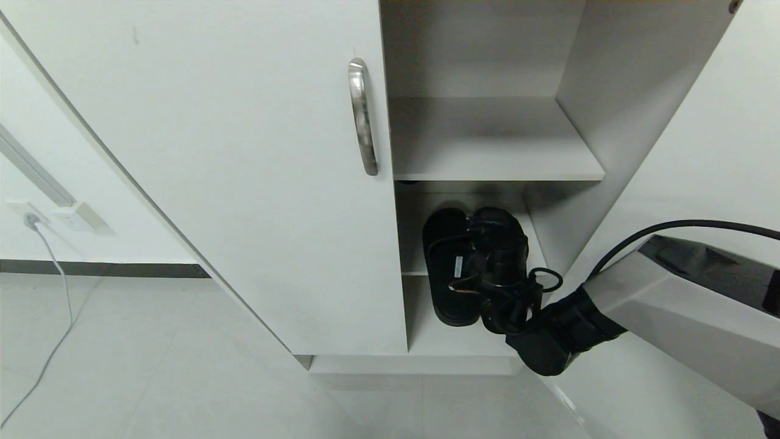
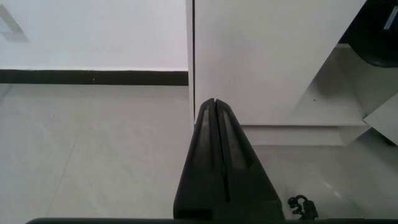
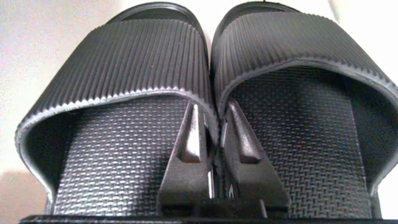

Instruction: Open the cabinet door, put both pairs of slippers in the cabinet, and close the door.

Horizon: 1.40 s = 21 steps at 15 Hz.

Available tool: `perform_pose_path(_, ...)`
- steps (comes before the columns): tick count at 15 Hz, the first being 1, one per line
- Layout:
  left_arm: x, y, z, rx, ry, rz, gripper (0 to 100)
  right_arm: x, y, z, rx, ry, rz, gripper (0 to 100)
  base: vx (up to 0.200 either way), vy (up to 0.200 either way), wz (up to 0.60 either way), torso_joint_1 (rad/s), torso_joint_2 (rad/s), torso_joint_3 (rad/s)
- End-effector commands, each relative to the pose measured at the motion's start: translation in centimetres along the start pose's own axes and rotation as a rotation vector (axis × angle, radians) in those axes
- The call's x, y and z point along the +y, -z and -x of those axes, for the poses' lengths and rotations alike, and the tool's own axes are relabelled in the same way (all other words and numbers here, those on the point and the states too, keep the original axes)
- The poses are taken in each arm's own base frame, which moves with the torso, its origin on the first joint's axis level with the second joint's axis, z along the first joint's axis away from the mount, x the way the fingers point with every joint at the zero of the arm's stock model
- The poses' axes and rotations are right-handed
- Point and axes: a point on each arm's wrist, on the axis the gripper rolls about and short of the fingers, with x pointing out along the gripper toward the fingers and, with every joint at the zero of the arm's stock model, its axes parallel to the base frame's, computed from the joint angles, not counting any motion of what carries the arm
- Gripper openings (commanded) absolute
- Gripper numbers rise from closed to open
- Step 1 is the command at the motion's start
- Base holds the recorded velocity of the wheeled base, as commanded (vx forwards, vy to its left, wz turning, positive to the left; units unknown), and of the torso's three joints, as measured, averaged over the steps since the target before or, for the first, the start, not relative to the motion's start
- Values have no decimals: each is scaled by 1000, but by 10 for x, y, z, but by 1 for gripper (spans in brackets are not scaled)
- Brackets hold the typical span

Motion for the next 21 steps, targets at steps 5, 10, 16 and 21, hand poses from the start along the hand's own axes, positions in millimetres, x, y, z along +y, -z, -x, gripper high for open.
perform_pose_path(5,0,0,0,1,-1,0,0,2,-5,-26,-46,30,3,0,0,0,0,0,0,0)
perform_pose_path(10,0,0,0,1,-1,0,0,3,-1,-31,-38,35,8,0,0,0,0,0,0,0)
perform_pose_path(16,0,0,0,1,-1,0,0,3,-4,-33,-45,38,4,0,0,0,0,0,0,0)
perform_pose_path(21,0,0,0,1,-1,0,0,3,-4,-33,-47,38,3,100,0,0,0,0,0,0)
